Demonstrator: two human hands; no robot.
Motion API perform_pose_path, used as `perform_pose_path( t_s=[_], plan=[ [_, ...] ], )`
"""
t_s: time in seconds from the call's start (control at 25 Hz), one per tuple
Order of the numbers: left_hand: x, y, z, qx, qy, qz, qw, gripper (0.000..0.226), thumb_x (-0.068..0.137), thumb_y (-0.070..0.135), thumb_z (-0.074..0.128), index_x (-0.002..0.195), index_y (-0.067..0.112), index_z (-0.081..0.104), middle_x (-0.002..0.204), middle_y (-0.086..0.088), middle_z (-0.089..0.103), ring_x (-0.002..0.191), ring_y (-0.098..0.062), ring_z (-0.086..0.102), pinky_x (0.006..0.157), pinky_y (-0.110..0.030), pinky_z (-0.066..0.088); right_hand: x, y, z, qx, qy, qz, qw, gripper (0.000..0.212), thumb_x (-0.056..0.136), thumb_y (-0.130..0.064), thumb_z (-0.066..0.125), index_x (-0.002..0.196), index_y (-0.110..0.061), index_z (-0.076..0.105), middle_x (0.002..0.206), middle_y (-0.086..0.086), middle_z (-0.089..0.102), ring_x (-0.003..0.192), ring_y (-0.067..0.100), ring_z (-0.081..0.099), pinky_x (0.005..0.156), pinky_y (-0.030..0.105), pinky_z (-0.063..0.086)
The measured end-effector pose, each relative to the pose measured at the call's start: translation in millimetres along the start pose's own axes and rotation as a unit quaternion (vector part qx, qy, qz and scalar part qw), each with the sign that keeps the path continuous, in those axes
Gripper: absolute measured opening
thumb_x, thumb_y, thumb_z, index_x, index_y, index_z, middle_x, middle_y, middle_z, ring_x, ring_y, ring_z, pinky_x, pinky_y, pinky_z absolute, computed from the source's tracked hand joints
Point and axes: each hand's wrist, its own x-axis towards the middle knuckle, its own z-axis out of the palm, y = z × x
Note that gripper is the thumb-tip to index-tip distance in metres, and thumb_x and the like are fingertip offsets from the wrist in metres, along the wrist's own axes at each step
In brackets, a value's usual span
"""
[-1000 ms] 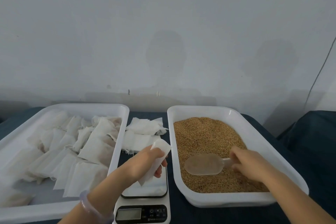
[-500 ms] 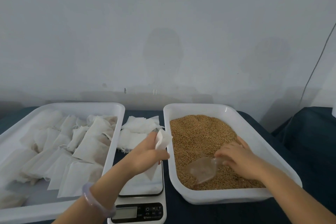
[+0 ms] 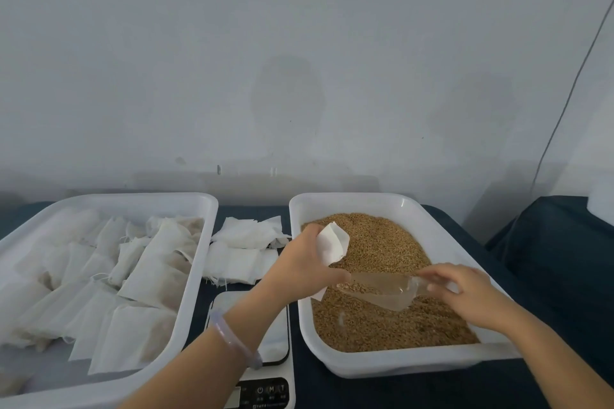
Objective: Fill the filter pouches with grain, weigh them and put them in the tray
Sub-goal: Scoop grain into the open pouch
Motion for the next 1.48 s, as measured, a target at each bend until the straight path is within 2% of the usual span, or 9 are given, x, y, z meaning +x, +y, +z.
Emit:
perform_pose_path(
  t_s=[0.08,0.32,0.52,0.68,0.76,0.84,0.96,1.12,1.48],
  plan=[
    [9,-2,8,0.024,-0.008,-0.008,1.000,0.073,0.071,0.035,0.079,0.130,0.020,0.039,0.101,0.008,0.050,0.088,-0.010,0.051,0.061,-0.018,0.037,-3,0,-6,0.006,0.021,0.009,1.000,0.023,0.093,-0.029,0.055,0.107,-0.047,0.051,0.108,-0.026,0.053,0.117,0.006,0.049,0.112,0.046,0.025],
    [16,-12,29,0.024,-0.028,-0.024,0.999,0.047,0.071,0.037,0.077,0.099,0.024,0.042,0.083,0.010,0.047,0.068,-0.004,0.047,0.053,-0.020,0.034,-11,-3,-50,0.081,0.111,0.019,0.990,0.024,0.091,-0.024,0.058,0.113,-0.034,0.059,0.115,-0.014,0.059,0.112,0.006,0.050,0.108,0.042,0.032],
    [18,-14,32,-0.002,-0.031,-0.020,0.999,0.047,0.067,0.044,0.079,0.086,0.027,0.040,0.079,0.008,0.043,0.064,-0.007,0.042,0.054,-0.020,0.033,-10,-14,-67,0.032,0.132,-0.009,0.991,0.021,0.090,-0.026,0.059,0.110,-0.035,0.061,0.109,-0.018,0.060,0.115,0.011,0.049,0.112,0.047,0.021],
    [12,-10,33,-0.025,-0.039,-0.012,0.999,0.046,0.068,0.047,0.078,0.091,0.030,0.041,0.084,0.010,0.048,0.068,-0.005,0.047,0.056,-0.018,0.037,-7,-26,-71,-0.057,0.132,-0.038,0.989,0.020,0.092,-0.029,0.056,0.110,-0.038,0.058,0.105,-0.024,0.055,0.111,0.007,0.044,0.107,0.029,0.008],
    [8,-8,35,0.007,-0.021,-0.013,1.000,0.049,0.070,0.049,0.075,0.101,0.027,0.043,0.088,0.010,0.052,0.076,-0.007,0.053,0.063,-0.022,0.045,-5,-33,-71,-0.081,0.123,-0.053,0.988,0.021,0.092,-0.031,0.056,0.111,-0.039,0.058,0.103,-0.024,0.054,0.109,0.005,0.043,0.106,0.028,0.008],
    [4,-8,39,0.083,0.016,-0.004,0.996,0.054,0.071,0.053,0.072,0.107,0.024,0.044,0.090,0.011,0.054,0.088,-0.013,0.055,0.090,-0.033,0.045,-2,-40,-69,-0.107,0.112,-0.069,0.986,0.021,0.091,-0.034,0.056,0.111,-0.041,0.057,0.102,-0.025,0.052,0.108,0.004,0.042,0.107,0.028,0.006],
    [-4,-8,41,0.155,0.043,-0.011,0.987,0.055,0.073,0.058,0.067,0.109,0.024,0.042,0.087,0.014,0.051,0.097,-0.014,0.054,0.116,-0.039,0.012,3,-50,-66,-0.134,0.104,-0.095,0.981,0.021,0.090,-0.036,0.056,0.110,-0.042,0.057,0.104,-0.028,0.048,0.105,-0.001,0.038,0.110,0.028,-0.001],
    [-12,-10,36,0.076,0.021,-0.044,0.996,0.053,0.075,0.054,0.068,0.106,0.024,0.037,0.079,0.019,0.040,0.076,-0.005,0.038,0.112,-0.046,0.025,5,-63,-65,-0.154,0.147,-0.149,0.966,0.022,0.086,-0.031,0.063,0.108,-0.034,0.066,0.098,-0.025,0.049,0.102,0.004,0.043,0.110,0.030,-0.001],
    [-16,-14,38,-0.013,0.054,-0.034,0.998,0.047,0.075,0.043,0.072,0.100,0.023,0.038,0.080,0.016,0.041,0.074,0.010,0.034,0.109,-0.045,0.031,7,-86,-68,-0.211,0.196,-0.212,0.934,0.026,0.075,-0.021,0.076,0.101,-0.024,0.073,0.094,-0.007,0.065,0.098,0.022,0.056,0.108,0.039,0.006]
  ],
)
